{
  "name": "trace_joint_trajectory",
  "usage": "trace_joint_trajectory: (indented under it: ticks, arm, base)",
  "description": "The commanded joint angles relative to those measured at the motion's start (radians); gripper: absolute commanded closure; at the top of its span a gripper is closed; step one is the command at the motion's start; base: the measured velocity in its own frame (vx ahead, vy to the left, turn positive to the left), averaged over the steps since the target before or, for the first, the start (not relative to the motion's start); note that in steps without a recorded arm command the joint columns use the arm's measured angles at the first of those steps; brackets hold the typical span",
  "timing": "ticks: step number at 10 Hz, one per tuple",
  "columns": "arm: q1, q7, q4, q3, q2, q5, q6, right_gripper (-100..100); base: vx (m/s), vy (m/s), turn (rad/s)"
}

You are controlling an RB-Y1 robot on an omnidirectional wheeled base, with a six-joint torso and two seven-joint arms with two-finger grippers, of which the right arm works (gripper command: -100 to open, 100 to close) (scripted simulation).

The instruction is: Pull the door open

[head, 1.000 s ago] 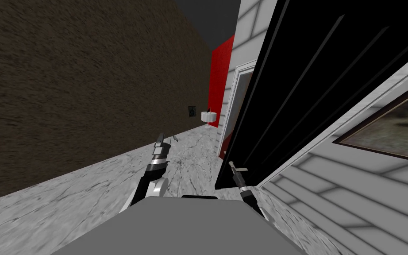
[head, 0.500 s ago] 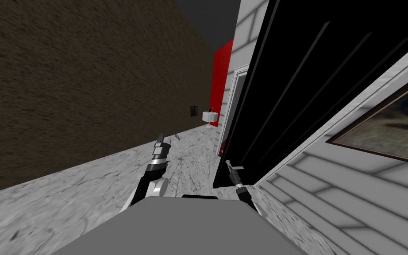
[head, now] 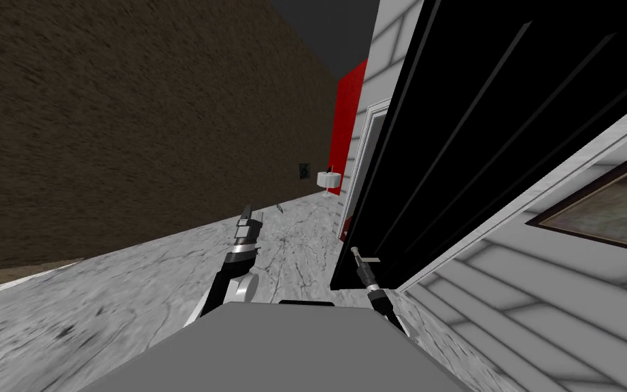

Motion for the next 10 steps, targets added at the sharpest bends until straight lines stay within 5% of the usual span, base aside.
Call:
trace_joint_trajectory:
  ticks: [1, 5, 10]
  arm:
    - [0.01, -0.016, 0.031, 0.001, -0.011, -0.005, -0.032, 100]
    - [0.013, -0.053, 0.104, -0.013, -0.053, -0.026, -0.102, 100]
    - [0.015, -0.076, 0.15, -0.021, -0.08, -0.039, -0.145, 100]
  base:
    - [-0.173, -0.028, 0.281]
    - [-0.2, -0.051, 0.231]
    - [-0.13, -0.055, 0.138]
